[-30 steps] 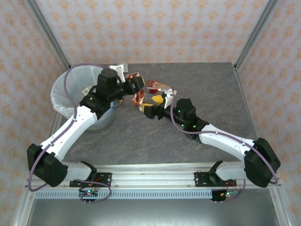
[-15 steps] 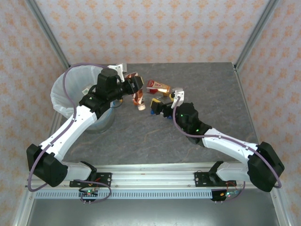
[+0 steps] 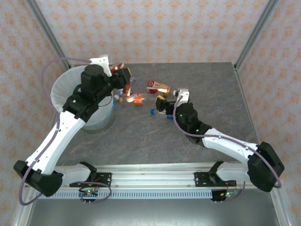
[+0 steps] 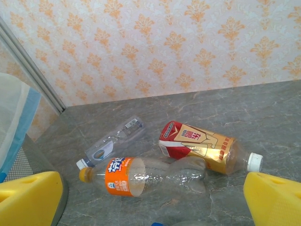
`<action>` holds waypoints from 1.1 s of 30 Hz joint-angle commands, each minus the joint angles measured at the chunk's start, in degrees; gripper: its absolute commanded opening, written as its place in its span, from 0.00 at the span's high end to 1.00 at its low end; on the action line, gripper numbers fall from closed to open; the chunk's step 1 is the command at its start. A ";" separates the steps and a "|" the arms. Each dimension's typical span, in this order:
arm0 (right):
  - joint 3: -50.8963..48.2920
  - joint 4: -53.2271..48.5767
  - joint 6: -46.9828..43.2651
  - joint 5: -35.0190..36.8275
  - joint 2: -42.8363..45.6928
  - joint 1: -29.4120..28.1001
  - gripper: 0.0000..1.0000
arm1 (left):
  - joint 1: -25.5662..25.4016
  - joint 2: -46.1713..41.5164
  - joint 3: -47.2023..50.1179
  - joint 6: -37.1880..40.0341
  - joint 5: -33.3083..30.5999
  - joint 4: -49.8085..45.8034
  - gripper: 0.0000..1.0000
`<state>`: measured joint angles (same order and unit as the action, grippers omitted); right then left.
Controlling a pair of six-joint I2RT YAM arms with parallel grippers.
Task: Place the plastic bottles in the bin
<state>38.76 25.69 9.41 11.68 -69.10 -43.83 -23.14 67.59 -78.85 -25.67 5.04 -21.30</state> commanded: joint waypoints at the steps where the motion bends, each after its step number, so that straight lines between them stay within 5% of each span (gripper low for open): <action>1: 0.75 -0.75 1.07 1.75 -0.42 -0.02 0.01 | 1.60 -3.18 -1.84 3.87 -10.63 -2.51 0.57; 18: 1.33 -1.61 1.96 1.24 -1.97 0.68 0.01 | 11.02 -8.71 0.81 8.12 -27.38 -8.79 0.56; 33: 1.30 -2.09 3.15 0.71 -2.88 1.02 0.01 | 20.32 -9.62 9.29 -1.64 -21.10 -15.78 0.53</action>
<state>38.79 24.16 11.79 12.23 -71.40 -43.31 -3.68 59.48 -70.46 -24.25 -16.69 -34.02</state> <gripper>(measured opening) 0.992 0.500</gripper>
